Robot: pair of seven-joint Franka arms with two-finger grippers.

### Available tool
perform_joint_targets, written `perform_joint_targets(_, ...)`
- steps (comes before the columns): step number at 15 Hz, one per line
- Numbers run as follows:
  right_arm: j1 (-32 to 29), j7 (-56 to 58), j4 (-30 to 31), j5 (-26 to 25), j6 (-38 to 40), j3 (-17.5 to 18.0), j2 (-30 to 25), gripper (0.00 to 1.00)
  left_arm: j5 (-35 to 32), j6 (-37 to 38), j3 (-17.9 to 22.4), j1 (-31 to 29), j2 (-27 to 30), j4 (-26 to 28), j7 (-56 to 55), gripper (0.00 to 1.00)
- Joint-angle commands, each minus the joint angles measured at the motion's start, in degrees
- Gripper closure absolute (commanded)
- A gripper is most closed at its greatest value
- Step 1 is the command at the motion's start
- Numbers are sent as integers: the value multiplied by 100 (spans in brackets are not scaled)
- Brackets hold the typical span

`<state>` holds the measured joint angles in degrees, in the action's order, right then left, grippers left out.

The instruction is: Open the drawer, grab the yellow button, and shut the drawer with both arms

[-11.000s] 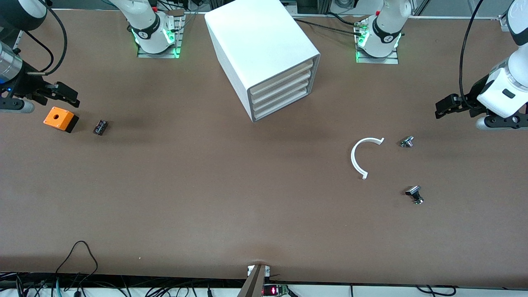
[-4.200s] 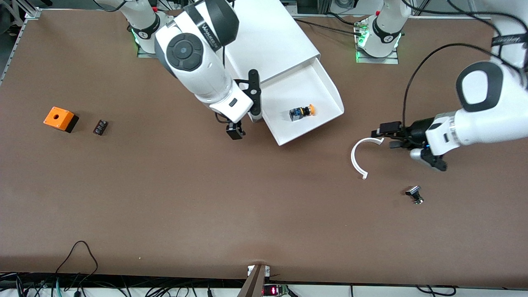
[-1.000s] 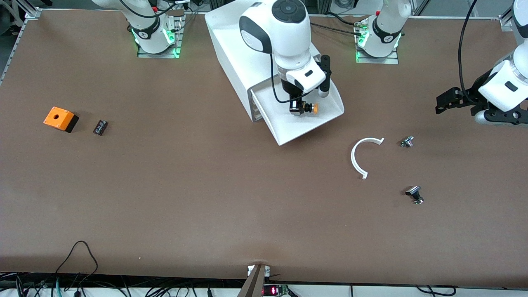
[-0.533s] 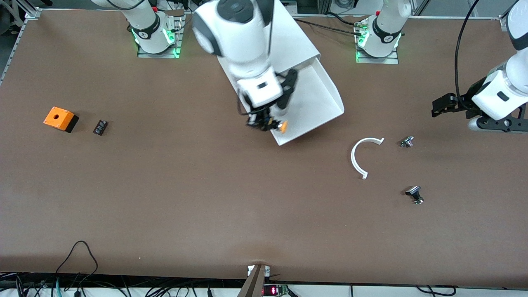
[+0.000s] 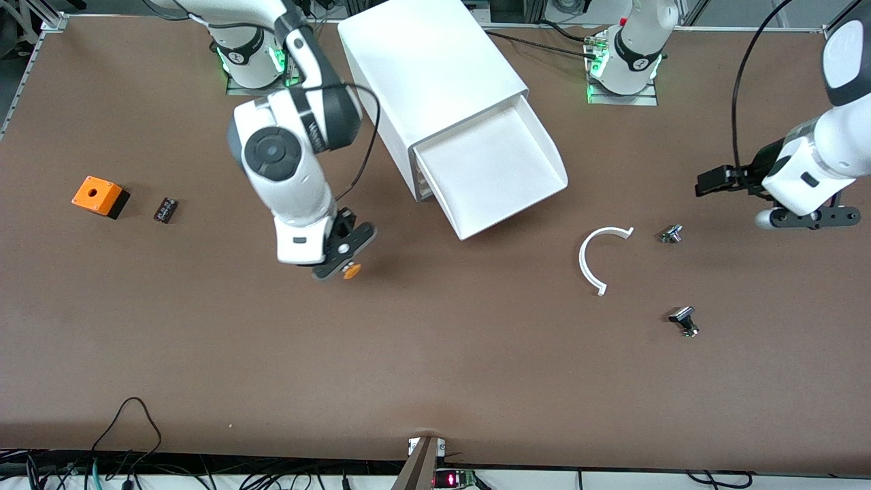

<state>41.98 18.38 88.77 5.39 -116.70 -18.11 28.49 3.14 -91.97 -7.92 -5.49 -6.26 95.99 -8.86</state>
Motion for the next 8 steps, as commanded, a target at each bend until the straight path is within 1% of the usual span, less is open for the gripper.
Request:
perform_joint_targets(1,-373,-343,920,-38,-283,54,-502,68,72,-600,-419,47,-173,270,-1009,0)
perform_joint_targets(3,-760,-266,1238,-90,-327,62,-608,68,72,-988,-753,82,-217,499,-1712,0)
perform_joint_targets(5,-972,-308,1597,-64,-467,71,-713,68,64,-1366,-1035,135,-296,684,-2424,0)
perform_joint_targets(8,-1305,-257,2335,-64,-950,80,-880,67,46,-2322,-1255,232,-410,1105,-3164,0)
